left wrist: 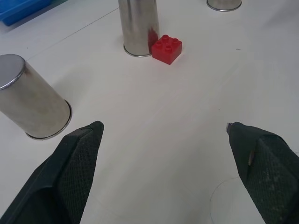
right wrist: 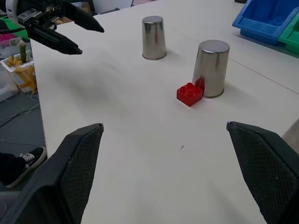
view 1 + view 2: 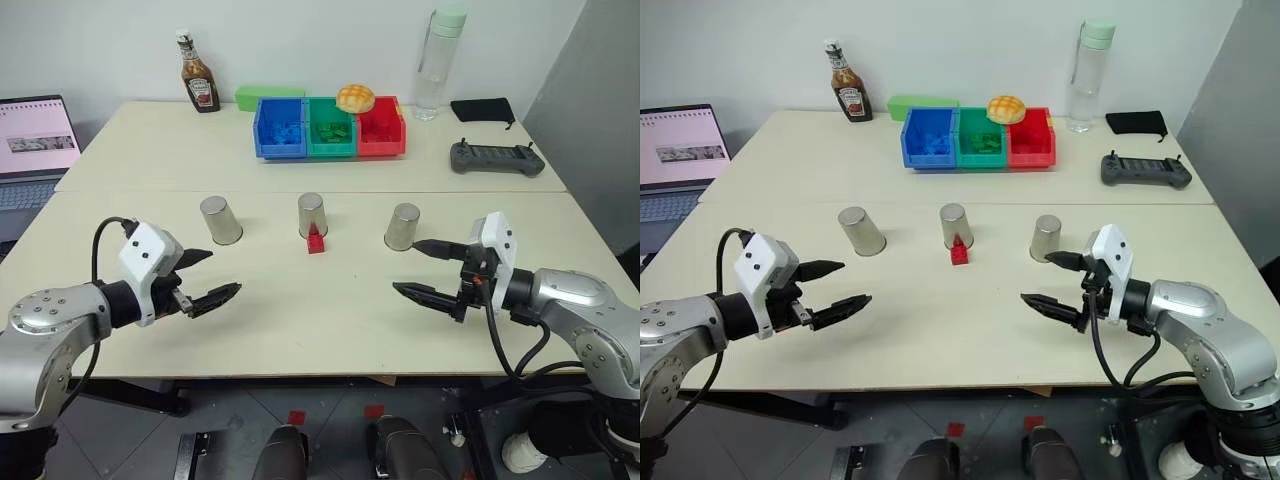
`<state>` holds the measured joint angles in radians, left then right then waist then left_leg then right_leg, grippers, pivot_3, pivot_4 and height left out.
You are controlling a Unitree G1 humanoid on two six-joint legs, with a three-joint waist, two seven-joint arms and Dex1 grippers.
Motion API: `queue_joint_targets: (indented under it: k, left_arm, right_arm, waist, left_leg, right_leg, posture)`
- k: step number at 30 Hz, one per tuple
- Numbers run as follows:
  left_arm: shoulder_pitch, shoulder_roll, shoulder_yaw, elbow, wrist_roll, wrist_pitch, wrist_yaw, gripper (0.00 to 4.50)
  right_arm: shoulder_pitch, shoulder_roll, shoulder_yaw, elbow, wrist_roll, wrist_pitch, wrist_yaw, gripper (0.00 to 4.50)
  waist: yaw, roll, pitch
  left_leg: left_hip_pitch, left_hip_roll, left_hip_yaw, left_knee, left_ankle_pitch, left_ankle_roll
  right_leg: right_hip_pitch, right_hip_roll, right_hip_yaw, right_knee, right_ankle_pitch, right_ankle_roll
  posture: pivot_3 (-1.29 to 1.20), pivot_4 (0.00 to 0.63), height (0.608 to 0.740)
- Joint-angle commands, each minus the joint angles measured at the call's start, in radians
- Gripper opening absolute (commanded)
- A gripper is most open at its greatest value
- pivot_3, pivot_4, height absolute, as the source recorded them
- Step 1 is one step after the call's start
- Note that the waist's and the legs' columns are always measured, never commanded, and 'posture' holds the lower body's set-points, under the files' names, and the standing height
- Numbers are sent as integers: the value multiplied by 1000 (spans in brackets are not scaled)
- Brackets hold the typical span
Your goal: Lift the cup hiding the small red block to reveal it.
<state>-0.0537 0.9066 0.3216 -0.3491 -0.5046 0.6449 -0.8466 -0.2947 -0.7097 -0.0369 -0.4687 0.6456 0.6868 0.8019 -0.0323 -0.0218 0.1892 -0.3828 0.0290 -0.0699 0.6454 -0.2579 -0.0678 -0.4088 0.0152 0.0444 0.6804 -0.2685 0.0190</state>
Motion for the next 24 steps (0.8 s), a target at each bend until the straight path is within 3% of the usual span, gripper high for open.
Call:
queue_joint_targets:
  k: [1,24]
  left_arm:
    - [-4,7,48,-28,-9,-23,-1,4461]
    - [-36,14,64,-61,-18,33,57,4461]
  right_arm:
    - [-9,-11,-19,-5,-5,-28,19,4500]
    - [-8,-14,-32,15,3,-36,33,4500]
  waist:
    - [0,0,0]
    - [0,0,0]
  left_leg:
    - [0,0,0,0,0,0]
    - [0,0,0,0,0,0]
  right_leg:
    - [0,0,0,0,0,0]
    - [0,0,0,0,0,0]
  posture:
    - [0,150,740]
    - [0,150,740]
